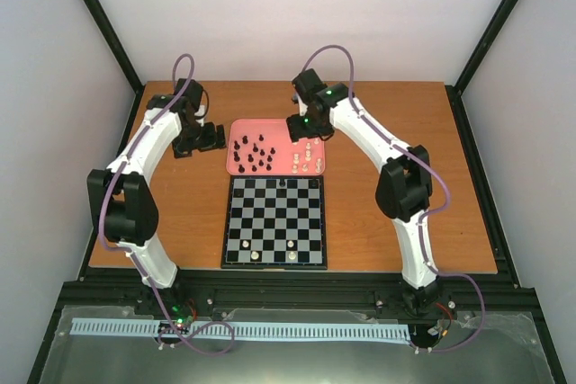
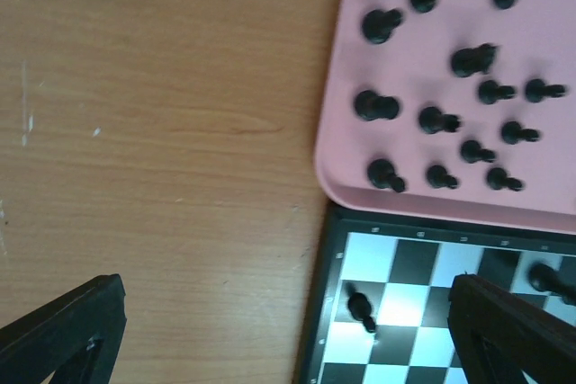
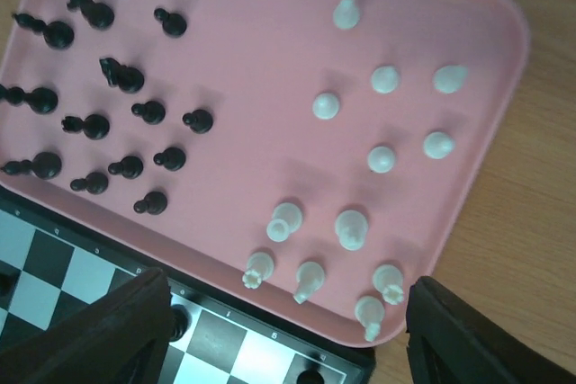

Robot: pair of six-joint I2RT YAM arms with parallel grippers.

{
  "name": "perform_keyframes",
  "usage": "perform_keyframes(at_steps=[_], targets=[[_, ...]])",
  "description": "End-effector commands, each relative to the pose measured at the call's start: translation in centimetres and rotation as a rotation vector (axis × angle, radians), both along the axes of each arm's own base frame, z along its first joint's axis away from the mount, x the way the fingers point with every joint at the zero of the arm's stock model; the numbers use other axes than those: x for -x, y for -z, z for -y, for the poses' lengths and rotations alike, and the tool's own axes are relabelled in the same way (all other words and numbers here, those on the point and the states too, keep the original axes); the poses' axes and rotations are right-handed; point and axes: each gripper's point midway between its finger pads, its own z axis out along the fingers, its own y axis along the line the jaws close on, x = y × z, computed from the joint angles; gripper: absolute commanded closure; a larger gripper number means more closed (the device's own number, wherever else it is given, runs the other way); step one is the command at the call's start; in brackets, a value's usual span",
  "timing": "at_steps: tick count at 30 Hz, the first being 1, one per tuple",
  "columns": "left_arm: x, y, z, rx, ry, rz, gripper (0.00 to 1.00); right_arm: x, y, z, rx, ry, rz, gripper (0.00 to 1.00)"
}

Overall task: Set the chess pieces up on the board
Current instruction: Pick up the chess piece from the storage box.

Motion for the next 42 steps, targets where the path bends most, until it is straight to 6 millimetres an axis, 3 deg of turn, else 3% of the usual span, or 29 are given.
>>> perform_keyframes(at_steps=[1, 8, 15, 24, 42], targets=[[0.0, -0.6, -0.6, 0.024, -0.036, 0.034, 0.00, 0.5, 1.9, -2.5, 0.000, -0.062, -0.032, 0.32], [-0.4, 0.3, -0.7, 0.011, -0.032, 0.005, 0.00, -0.1, 3.5, -4.5, -0.007, -0.097, -0.054, 0.45], [-0.8, 1.2, -0.5, 0.011, -0.030, -0.018, 0.00, 0.2, 5.7, -4.0, 0.039, -0.068, -0.101, 0.54], [-1.3, 2.5, -0.3, 0.017, -0.029, -0.050, 0.00, 0.8, 7.6, -3.6, 0.070, -0.074, -0.149, 0.56], [-2.1, 3.3, 0.1, 0.026, -0.026, -0.073, 0.00, 0.7, 10.5, -3.2, 0.124, -0.059, -0.204, 0.56]])
